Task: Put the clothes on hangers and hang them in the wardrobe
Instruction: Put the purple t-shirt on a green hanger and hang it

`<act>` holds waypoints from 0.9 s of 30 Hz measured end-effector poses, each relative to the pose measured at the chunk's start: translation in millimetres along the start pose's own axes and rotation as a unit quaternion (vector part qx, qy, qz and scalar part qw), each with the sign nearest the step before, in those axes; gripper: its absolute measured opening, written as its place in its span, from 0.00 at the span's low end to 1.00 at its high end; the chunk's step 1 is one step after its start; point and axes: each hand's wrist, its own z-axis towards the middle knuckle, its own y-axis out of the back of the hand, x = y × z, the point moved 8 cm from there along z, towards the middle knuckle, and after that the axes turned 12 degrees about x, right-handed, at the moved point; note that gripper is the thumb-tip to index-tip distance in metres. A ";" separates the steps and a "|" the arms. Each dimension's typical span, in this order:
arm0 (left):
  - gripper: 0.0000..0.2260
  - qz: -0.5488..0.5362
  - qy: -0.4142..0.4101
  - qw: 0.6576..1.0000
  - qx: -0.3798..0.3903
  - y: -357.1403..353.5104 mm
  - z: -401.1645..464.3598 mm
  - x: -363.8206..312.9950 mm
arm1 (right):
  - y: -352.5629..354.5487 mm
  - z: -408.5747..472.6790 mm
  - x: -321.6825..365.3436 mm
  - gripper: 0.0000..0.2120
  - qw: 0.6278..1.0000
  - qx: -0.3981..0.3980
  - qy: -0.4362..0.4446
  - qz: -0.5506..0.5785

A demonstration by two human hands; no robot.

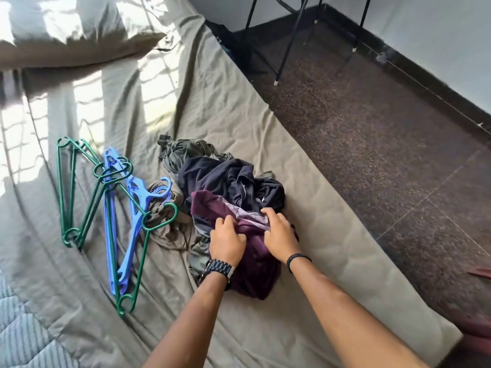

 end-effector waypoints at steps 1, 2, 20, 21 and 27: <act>0.06 -0.016 -0.019 0.999 -0.026 3.6 -3.6 -3.0 | 3.0 -5.6 -2.9 0.25 1.000 -0.024 0.008 0.011; 0.03 -0.033 -0.035 0.998 -0.046 6.6 -9.3 -7.4 | 6.8 -11.8 -7.3 0.23 0.999 -0.042 0.015 0.028; 0.11 -0.265 -0.185 0.930 0.175 -58.4 -122.2 -173.9 | 62.9 -175.3 -108.5 0.13 0.919 0.189 -0.127 0.322; 0.17 -0.236 -0.191 0.932 0.199 -66.5 -129.4 -182.1 | 79.1 -180.6 -115.7 0.15 0.939 0.135 -0.115 0.294; 0.21 -0.078 -0.312 0.910 0.261 -111.6 -170.8 -201.3 | 151.1 -216.3 -93.5 0.35 0.975 -0.136 0.111 0.135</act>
